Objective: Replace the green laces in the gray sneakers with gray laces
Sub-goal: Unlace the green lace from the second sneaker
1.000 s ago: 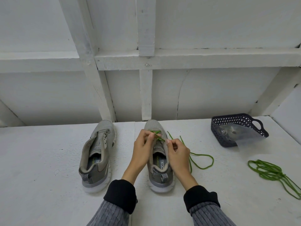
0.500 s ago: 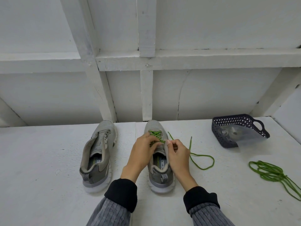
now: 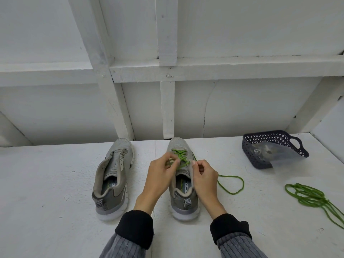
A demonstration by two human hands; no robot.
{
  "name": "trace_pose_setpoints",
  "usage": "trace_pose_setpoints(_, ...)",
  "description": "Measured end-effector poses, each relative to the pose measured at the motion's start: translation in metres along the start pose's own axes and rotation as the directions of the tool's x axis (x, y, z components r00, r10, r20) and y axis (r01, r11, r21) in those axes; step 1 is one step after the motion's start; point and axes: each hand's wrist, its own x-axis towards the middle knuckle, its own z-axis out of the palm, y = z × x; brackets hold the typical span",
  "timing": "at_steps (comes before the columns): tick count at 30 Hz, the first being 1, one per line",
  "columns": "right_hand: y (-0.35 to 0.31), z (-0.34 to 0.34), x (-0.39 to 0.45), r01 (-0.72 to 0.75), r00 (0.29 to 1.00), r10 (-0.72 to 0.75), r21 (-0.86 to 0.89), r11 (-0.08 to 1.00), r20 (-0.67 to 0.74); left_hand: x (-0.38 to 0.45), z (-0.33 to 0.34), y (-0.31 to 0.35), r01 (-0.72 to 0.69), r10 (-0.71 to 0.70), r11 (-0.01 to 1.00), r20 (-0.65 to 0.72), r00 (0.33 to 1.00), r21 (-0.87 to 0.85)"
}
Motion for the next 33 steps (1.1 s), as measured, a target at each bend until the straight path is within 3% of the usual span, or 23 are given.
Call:
trace_pose_setpoints(3,0.0,0.001,0.0,0.005,1.0,-0.005,-0.002,1.0,-0.002,0.002,0.004,-0.002,-0.114,0.052,0.863,0.137,0.989,0.492)
trace_pose_setpoints(5,-0.001,0.001,0.0,0.006,1.0,-0.006,-0.003,1.0,0.0,0.002,0.007,-0.003,-0.109,0.045,0.816,0.126,0.991,0.568)
trace_pose_setpoints(7,-0.001,0.0,0.0,0.005,1.0,-0.005,-0.006,1.0,0.005,0.001,0.009,-0.004,-0.07,0.057,0.921,0.044,0.997,0.384)
trace_pose_setpoints(9,-0.001,-0.001,0.0,0.004,1.0,-0.003,-0.01,1.0,0.004,-0.001,0.008,-0.003,0.006,-0.006,1.0,-0.044,0.999,0.001)
trace_pose_setpoints(11,-0.001,0.0,0.001,0.002,1.0,-0.002,-0.005,1.0,0.001,-0.002,0.003,-0.001,0.082,-0.109,0.935,-0.06,0.992,-0.344)
trace_pose_setpoints(13,-0.002,0.0,0.0,-0.002,1.0,0.002,0.002,1.0,0.005,0.0,0.0,0.001,0.133,-0.213,0.802,-0.072,0.974,-0.582)
trace_pose_setpoints(15,-0.002,0.0,0.0,-0.004,1.0,0.004,0.007,1.0,0.003,0.004,-0.007,0.001,0.156,-0.364,0.637,-0.117,0.924,-0.755)
trace_pose_setpoints(16,-0.002,0.0,0.0,-0.004,1.0,0.005,0.008,1.0,-0.001,0.006,-0.011,-0.002,0.152,-0.408,0.633,-0.161,0.899,-0.759)
trace_pose_setpoints(18,-0.002,-0.001,0.0,-0.003,1.0,0.003,0.01,1.0,-0.009,0.006,-0.018,-0.01,0.168,-0.378,0.798,-0.262,0.888,-0.579)
trace_pose_setpoints(20,-0.001,0.0,0.0,-0.008,1.0,0.008,0.01,1.0,-0.006,0.005,-0.021,-0.023,0.189,-0.264,0.945,-0.277,0.924,-0.268)
trace_pose_setpoints(22,0.0,0.001,0.0,-0.016,1.0,0.016,0.014,1.0,-0.008,0.001,-0.019,-0.042,0.259,-0.263,0.965,-0.198,0.944,-0.05)
trace_pose_setpoints(25,0.0,0.002,-0.001,-0.024,1.0,0.025,0.024,0.999,-0.007,-0.008,-0.01,-0.066,0.358,-0.347,0.917,-0.086,0.934,0.176)
trace_pose_setpoints(27,-0.001,0.001,0.0,-0.024,1.0,0.024,0.024,0.999,0.002,-0.012,-0.005,-0.067,0.363,-0.356,0.873,-0.082,0.931,0.328)
trace_pose_setpoints(31,-0.003,-0.001,0.001,-0.021,0.999,0.021,0.002,1.0,0.035,-0.009,-0.001,-0.033,0.214,-0.144,0.939,-0.257,0.956,0.27)
trace_pose_setpoints(33,-0.005,0.0,0.004,-0.023,0.998,0.025,-0.033,0.999,0.056,-0.004,0.0,-0.013,0.163,-0.107,0.959,-0.238,0.965,0.233)
